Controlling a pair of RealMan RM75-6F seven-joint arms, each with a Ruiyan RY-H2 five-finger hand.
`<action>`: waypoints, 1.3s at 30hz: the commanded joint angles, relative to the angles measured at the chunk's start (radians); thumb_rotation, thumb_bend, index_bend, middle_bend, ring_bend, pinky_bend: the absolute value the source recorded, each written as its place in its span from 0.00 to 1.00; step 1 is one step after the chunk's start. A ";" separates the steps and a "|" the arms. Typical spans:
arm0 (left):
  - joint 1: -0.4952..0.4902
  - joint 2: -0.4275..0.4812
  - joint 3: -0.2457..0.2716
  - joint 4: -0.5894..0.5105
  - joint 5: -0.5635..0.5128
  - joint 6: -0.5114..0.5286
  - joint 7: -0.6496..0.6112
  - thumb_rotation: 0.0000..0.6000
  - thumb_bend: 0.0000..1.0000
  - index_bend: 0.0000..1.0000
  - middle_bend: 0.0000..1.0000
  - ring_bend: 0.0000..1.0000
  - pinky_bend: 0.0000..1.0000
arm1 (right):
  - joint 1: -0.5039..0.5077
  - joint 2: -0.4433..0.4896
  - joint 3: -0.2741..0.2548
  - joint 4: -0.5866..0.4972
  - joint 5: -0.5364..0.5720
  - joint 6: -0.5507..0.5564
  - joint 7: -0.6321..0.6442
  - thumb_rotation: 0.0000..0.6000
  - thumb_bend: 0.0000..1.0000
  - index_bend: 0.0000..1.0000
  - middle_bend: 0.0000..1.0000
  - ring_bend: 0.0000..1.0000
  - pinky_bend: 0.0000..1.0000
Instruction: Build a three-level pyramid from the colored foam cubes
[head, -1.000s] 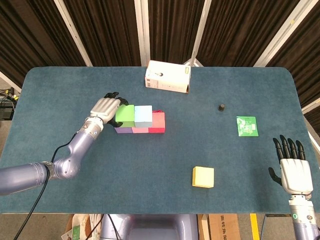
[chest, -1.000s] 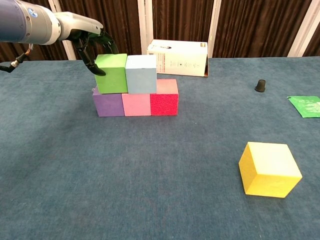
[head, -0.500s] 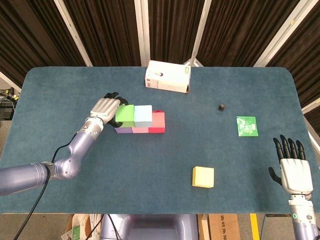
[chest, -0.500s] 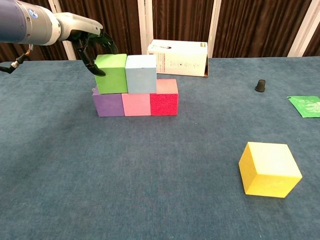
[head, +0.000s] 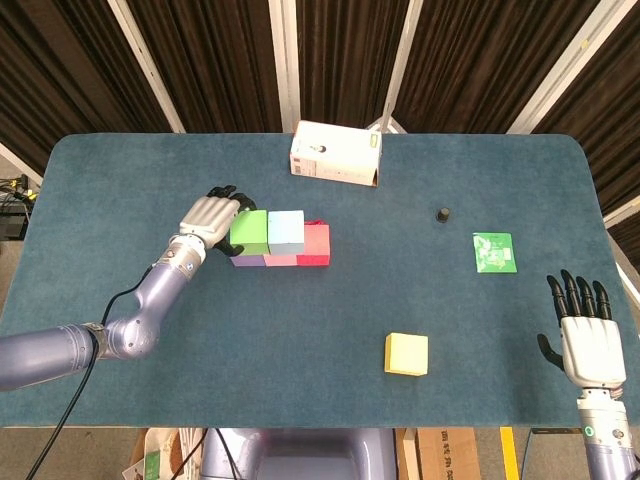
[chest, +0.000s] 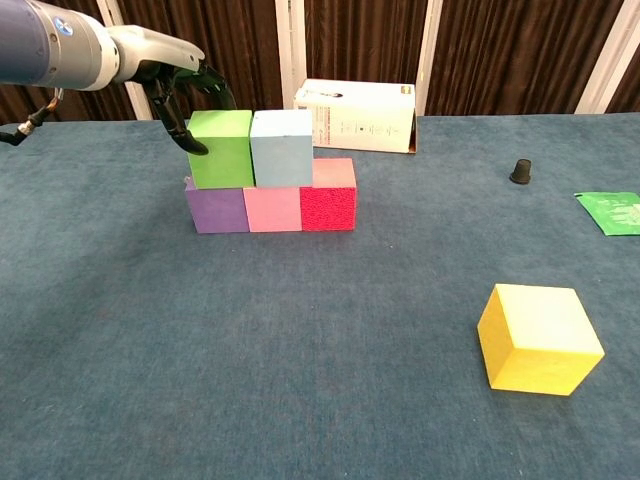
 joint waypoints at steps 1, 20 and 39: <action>0.001 0.002 0.000 0.000 0.003 -0.003 -0.001 1.00 0.32 0.23 0.14 0.00 0.00 | 0.000 0.000 0.000 -0.001 0.001 0.000 -0.001 1.00 0.32 0.05 0.01 0.00 0.00; 0.008 -0.004 -0.004 0.009 0.036 -0.016 -0.028 1.00 0.32 0.23 0.14 0.00 0.00 | -0.001 -0.005 0.005 -0.002 0.012 0.004 -0.008 1.00 0.32 0.05 0.01 0.00 0.00; 0.041 0.101 -0.009 -0.103 0.028 0.043 -0.040 1.00 0.32 0.11 0.03 0.00 0.00 | -0.004 0.003 0.005 -0.014 0.020 0.002 0.001 1.00 0.32 0.05 0.01 0.00 0.00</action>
